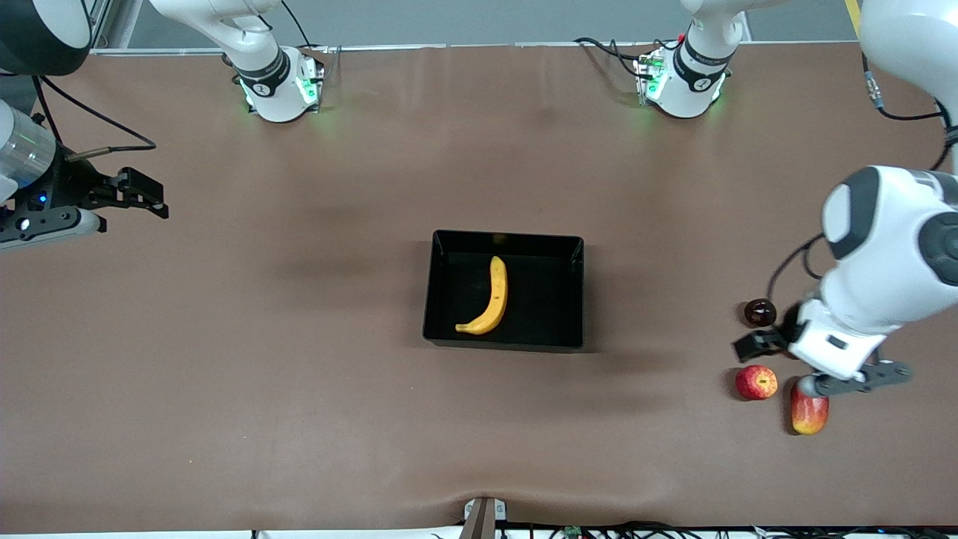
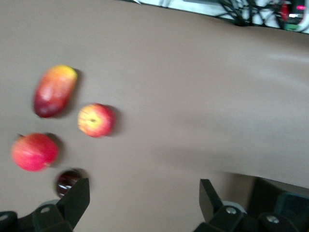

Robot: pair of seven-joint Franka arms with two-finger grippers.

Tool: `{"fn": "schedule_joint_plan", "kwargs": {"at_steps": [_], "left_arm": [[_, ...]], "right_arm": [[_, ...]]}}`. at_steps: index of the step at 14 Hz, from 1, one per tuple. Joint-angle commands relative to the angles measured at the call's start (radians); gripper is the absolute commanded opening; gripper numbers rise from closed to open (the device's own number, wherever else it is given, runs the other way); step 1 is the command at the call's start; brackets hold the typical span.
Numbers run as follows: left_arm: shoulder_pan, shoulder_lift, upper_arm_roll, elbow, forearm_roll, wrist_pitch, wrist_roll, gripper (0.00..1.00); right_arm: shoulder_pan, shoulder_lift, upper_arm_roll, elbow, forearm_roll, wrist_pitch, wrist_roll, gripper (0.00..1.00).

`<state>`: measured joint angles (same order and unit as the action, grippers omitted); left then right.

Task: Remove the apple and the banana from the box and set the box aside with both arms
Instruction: 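Move the left gripper back over the banana in the tray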

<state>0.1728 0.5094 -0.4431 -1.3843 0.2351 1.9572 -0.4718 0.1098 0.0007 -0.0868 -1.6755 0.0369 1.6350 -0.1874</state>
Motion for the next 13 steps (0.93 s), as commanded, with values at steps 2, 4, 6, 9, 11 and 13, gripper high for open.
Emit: {"fn": "schedule_joint_plan", "kwargs": {"at_steps": [2, 4, 6, 9, 11, 13], "left_arm": [[-0.142, -0.003, -0.026, -0.027, 0.026, 0.008, -0.192, 1.0], [-0.211, 0.038, -0.026, -0.024, 0.029, 0.063, -0.241, 1.0], [-0.281, 0.064, -0.022, -0.025, 0.082, 0.129, -0.307, 1.0], [-0.36, 0.138, -0.023, -0.024, 0.162, 0.186, -0.372, 1.0], [-0.404, 0.185, -0.022, -0.024, 0.185, 0.267, -0.387, 1.0], [-0.449, 0.228, -0.019, -0.024, 0.199, 0.328, -0.408, 1.0]], "right_arm": [[0.011, 0.009, -0.007, 0.013, -0.012, 0.003, 0.008, 1.0], [0.014, 0.009, -0.007, 0.013, -0.012, 0.002, 0.006, 1.0], [0.008, 0.009, -0.007, 0.013, -0.012, -0.004, 0.006, 1.0], [0.008, 0.007, -0.007, 0.013, -0.012, -0.011, 0.008, 1.0], [0.008, 0.007, -0.007, 0.013, -0.012, -0.007, 0.008, 1.0], [0.01, 0.009, -0.007, 0.013, -0.011, 0.002, 0.008, 1.0]]}}
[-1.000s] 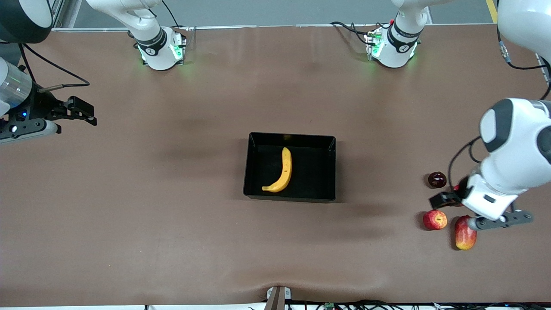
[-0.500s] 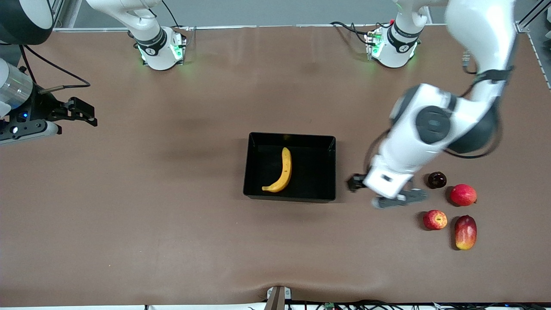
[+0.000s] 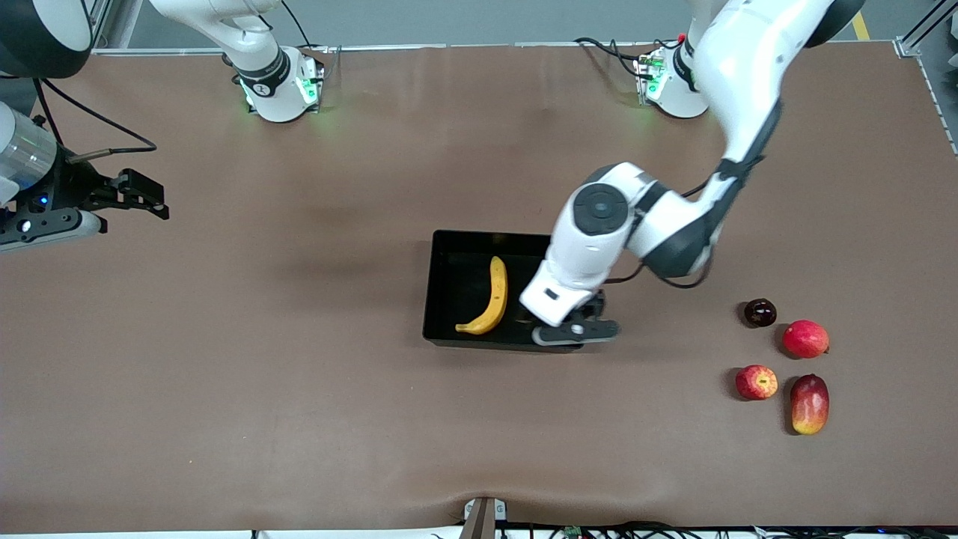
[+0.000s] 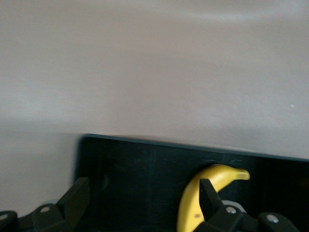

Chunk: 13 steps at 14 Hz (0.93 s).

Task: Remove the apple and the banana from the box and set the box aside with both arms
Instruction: 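Move the left gripper back over the banana in the tray, then grasp the banana with the left gripper while the right gripper approaches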

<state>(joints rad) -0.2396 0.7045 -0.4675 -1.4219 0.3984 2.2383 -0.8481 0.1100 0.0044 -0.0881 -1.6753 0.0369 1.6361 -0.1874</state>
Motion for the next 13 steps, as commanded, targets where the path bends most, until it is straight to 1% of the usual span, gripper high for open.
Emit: {"fn": "schedule_joint_plan", "kwargs": {"at_steps": [1, 2, 3, 5, 6, 10, 13], "left_arm": [[-0.047, 0.033, 0.018, 0.014, 0.048, 0.049, -0.035, 1.0], [-0.052, 0.047, 0.02, 0.014, 0.053, 0.05, -0.037, 1.0], [-0.088, 0.075, 0.02, 0.015, 0.05, 0.05, -0.046, 1.0], [-0.148, 0.099, 0.052, 0.017, 0.049, 0.053, -0.09, 1.0], [-0.167, 0.115, 0.056, 0.017, 0.049, 0.053, -0.092, 1.0], [-0.191, 0.176, 0.056, 0.02, 0.083, 0.072, -0.078, 1.0], [-0.208, 0.214, 0.058, 0.023, 0.085, 0.121, -0.08, 1.0]], "right_arm": [[0.007, 0.006, -0.005, 0.012, -0.011, 0.002, 0.008, 1.0], [0.008, 0.009, -0.005, 0.012, -0.006, 0.002, 0.008, 1.0], [0.013, 0.009, -0.005, 0.012, -0.006, 0.002, 0.008, 1.0], [0.007, 0.009, -0.005, 0.011, -0.006, 0.001, 0.008, 1.0], [0.007, 0.008, -0.005, 0.012, -0.006, -0.005, 0.008, 1.0], [0.005, 0.008, -0.005, 0.012, -0.005, -0.004, 0.008, 1.0], [0.011, 0.009, -0.005, 0.012, -0.005, 0.001, 0.008, 1.0]]}}
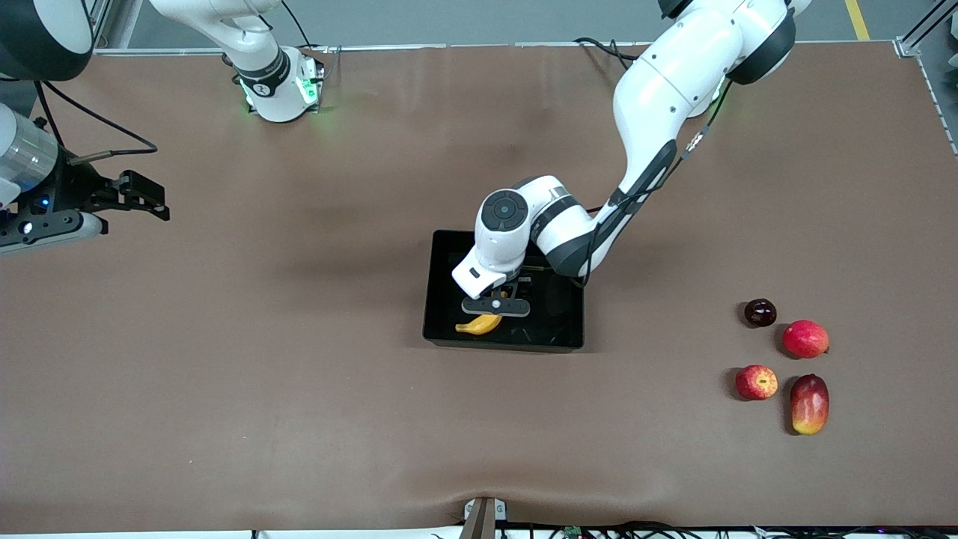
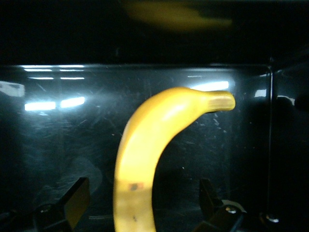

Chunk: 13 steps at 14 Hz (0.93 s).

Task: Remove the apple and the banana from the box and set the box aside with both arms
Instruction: 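Grasp the banana with the left gripper while the right gripper approaches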

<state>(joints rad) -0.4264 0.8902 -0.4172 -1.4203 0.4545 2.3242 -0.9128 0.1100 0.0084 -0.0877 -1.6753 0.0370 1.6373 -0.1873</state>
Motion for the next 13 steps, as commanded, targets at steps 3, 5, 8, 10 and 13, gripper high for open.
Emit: {"fn": "schedule_joint_plan", "kwargs": {"at_steps": [3, 5, 8, 10, 13], "left_arm": [[-0.026, 0.036, 0.008, 0.017, 0.05, 0.052, -0.012, 1.0], [-0.026, 0.039, 0.006, 0.017, 0.068, 0.052, -0.012, 0.87], [-0.026, 0.046, 0.006, 0.017, 0.062, 0.052, -0.024, 0.83], [-0.025, 0.044, 0.006, 0.018, 0.061, 0.052, -0.018, 0.88], [-0.028, 0.061, 0.006, 0.017, 0.067, 0.083, -0.014, 0.65]], "right_arm": [[0.005, 0.004, -0.006, 0.016, -0.002, -0.01, 0.008, 1.0], [0.0, 0.007, -0.006, 0.017, -0.003, -0.013, 0.006, 1.0], [0.0, 0.007, -0.006, 0.02, 0.0, -0.011, 0.008, 1.0], [-0.003, 0.009, -0.007, 0.022, 0.0, -0.011, 0.006, 1.0], [0.005, 0.086, -0.007, 0.02, -0.009, -0.005, -0.001, 1.0]]}}
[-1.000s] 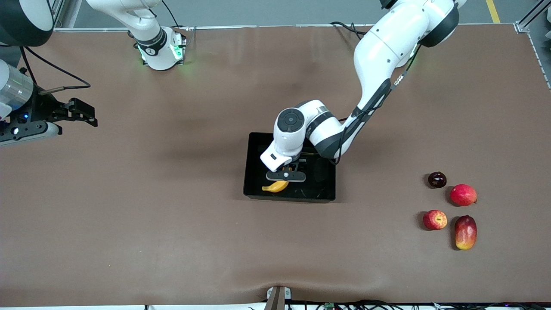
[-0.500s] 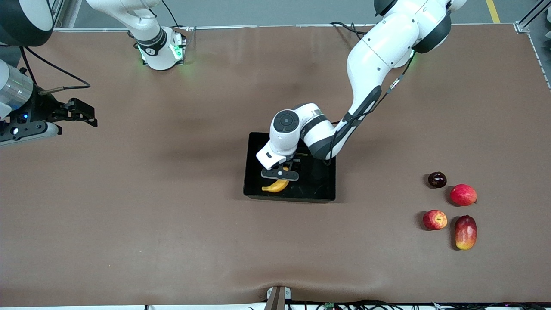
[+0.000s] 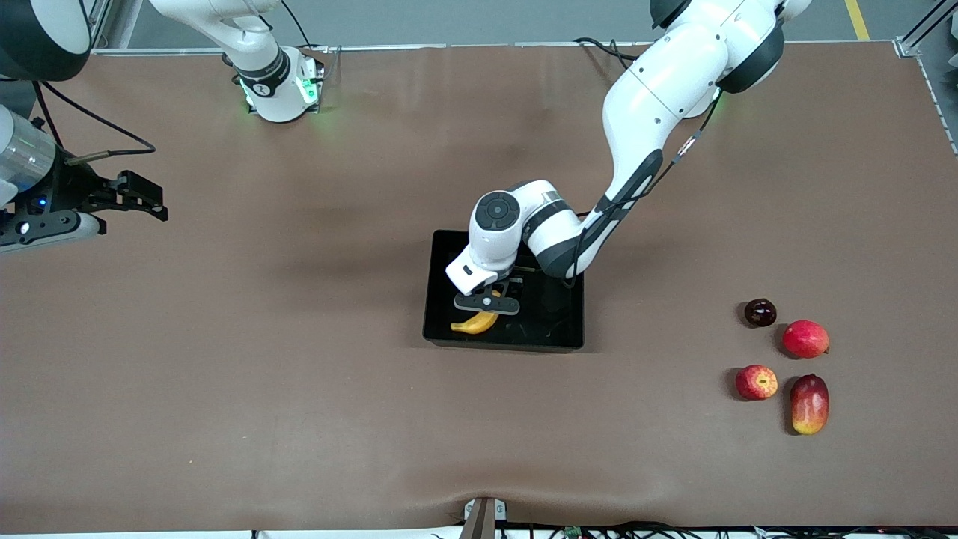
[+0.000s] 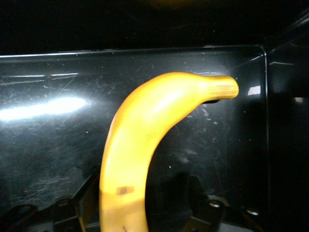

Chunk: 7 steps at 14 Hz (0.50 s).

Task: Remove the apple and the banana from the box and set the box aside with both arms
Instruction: 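Grasp the banana with the left gripper while the right gripper approaches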

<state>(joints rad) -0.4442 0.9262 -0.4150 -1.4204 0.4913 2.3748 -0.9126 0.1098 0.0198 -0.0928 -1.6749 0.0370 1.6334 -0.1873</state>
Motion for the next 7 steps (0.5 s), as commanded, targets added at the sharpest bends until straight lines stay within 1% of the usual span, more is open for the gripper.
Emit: {"fn": "schedule_joint_plan", "kwargs": {"at_steps": [1, 2, 3, 5, 6, 7], "left_arm": [[-0.01, 0.026, 0.004, 0.017, 0.03, 0.032, -0.017, 0.4], [-0.011, 0.025, 0.004, 0.017, 0.03, 0.032, -0.022, 0.16], [-0.008, 0.022, 0.004, 0.017, 0.032, 0.032, -0.022, 0.0], [-0.004, 0.007, 0.004, 0.02, 0.03, 0.03, -0.023, 0.0], [0.002, -0.001, 0.004, 0.02, 0.032, 0.029, -0.022, 0.0], [0.005, -0.01, 0.004, 0.021, 0.03, 0.027, -0.022, 0.0]], "right_arm": [[-0.004, 0.142, -0.004, 0.035, -0.002, -0.009, 0.0, 1.0], [-0.015, 0.164, -0.005, 0.047, 0.0, -0.004, -0.004, 1.0], [-0.021, 0.173, -0.005, 0.053, -0.015, 0.002, -0.006, 1.0], [-0.039, 0.218, -0.007, 0.058, -0.026, 0.005, -0.008, 1.0], [-0.083, 0.244, -0.007, 0.067, -0.022, 0.019, -0.017, 1.0], [-0.123, 0.264, -0.002, 0.086, -0.005, 0.035, -0.068, 1.0]]}}
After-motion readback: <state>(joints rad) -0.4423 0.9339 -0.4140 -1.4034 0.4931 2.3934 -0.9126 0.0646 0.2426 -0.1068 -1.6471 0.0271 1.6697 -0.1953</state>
